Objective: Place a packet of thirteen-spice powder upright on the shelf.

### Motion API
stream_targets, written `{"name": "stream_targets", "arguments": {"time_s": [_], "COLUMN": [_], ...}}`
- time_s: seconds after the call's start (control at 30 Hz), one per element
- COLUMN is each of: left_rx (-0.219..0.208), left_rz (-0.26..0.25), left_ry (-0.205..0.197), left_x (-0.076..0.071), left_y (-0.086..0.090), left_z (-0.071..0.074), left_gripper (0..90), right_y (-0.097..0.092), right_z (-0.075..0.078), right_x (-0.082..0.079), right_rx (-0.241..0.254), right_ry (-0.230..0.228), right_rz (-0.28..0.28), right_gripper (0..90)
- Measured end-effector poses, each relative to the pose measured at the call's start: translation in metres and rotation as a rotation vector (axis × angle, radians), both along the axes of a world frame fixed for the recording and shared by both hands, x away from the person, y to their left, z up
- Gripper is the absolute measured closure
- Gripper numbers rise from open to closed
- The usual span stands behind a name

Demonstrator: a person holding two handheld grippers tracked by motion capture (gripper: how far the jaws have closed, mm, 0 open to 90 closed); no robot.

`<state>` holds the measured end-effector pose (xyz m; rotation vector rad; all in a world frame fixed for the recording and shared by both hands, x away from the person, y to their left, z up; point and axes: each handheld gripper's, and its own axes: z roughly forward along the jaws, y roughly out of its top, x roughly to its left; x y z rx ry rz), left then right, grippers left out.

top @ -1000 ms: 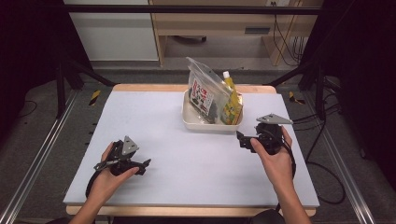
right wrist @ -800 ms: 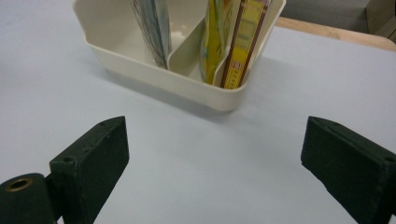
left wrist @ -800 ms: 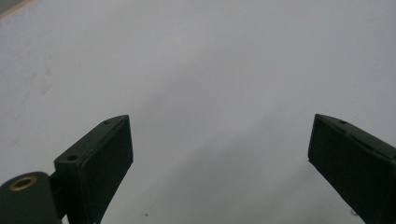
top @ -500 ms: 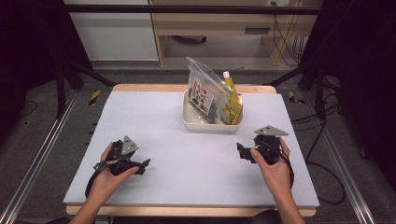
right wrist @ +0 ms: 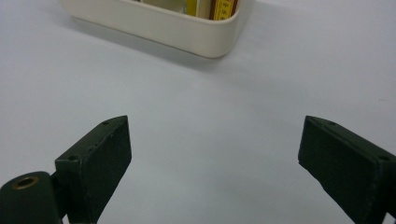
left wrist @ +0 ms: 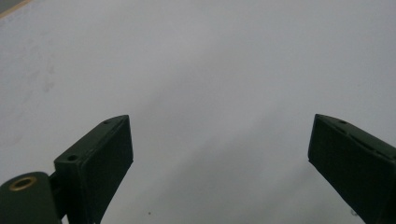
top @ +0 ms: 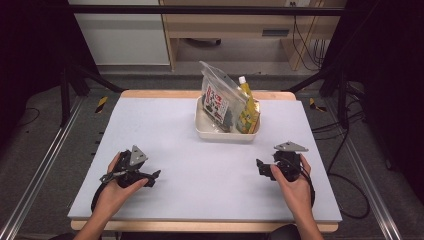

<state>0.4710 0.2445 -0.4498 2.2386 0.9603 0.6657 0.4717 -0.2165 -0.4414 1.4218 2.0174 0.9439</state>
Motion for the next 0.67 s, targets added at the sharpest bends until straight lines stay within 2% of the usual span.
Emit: {"name": "stream_targets", "arguments": {"time_s": [0.13,0.23,0.37,0.43,0.57,0.67], "left_rx": [0.002,0.002,0.009,0.010,0.001,0.002], "left_rz": [0.000,0.000,-0.005,-0.006,-0.007,-0.007], "left_ry": [-0.001,-0.001,0.000,0.001,-0.004,-0.006], "left_x": [0.000,0.000,0.000,0.000,-0.001,-0.001], "left_y": [0.000,0.000,0.000,-0.001,-0.001,-0.001], "left_z": [0.000,0.000,0.000,0.001,0.001,0.002], "left_gripper": [6.4,6.4,6.4,6.4,6.4,6.4], "right_y": [0.000,0.001,-0.001,-0.002,-0.005,-0.006], "right_z": [-0.007,-0.012,-0.018,-0.022,-0.027,-0.028], "right_x": [0.001,0.000,-0.002,-0.003,-0.004,-0.004], "right_rx": [-0.017,-0.069,-0.084,-0.078,-0.039,-0.027], "right_ry": [0.012,-0.020,-0.042,-0.052,-0.026,-0.030], "right_rz": [0.015,0.024,0.036,0.033,0.022,0.004], "right_gripper": [10.6,10.6,10.4,10.3,8.9,8.4]}}
